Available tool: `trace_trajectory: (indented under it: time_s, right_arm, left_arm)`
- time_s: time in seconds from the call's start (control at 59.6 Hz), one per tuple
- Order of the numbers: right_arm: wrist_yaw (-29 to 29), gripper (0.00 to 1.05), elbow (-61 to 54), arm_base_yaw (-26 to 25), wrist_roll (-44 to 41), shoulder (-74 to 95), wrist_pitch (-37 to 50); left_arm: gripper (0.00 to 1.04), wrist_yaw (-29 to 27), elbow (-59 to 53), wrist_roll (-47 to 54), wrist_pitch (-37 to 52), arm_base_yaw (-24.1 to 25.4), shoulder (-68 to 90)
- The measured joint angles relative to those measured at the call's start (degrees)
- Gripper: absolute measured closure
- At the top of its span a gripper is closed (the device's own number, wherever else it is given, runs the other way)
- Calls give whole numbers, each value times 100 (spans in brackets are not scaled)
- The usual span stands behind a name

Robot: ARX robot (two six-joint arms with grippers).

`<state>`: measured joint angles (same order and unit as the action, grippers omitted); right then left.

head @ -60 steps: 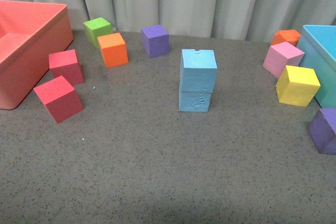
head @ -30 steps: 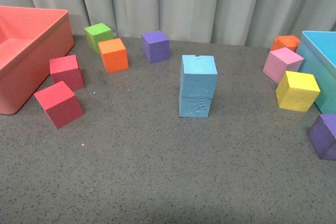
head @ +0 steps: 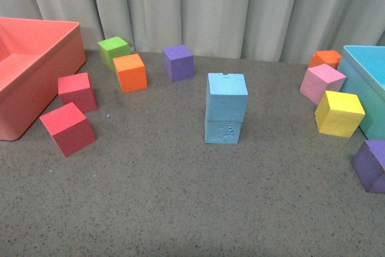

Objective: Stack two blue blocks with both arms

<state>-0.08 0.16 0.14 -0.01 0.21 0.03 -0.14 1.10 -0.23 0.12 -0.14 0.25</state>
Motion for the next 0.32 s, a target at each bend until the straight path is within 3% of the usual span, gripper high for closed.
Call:
trace_trajectory:
  time_s: [0.319]
  right_arm:
    - [0, 10, 0, 0, 0, 0, 0]
  left_arm:
    - [7, 0, 0, 0, 0, 0, 0]
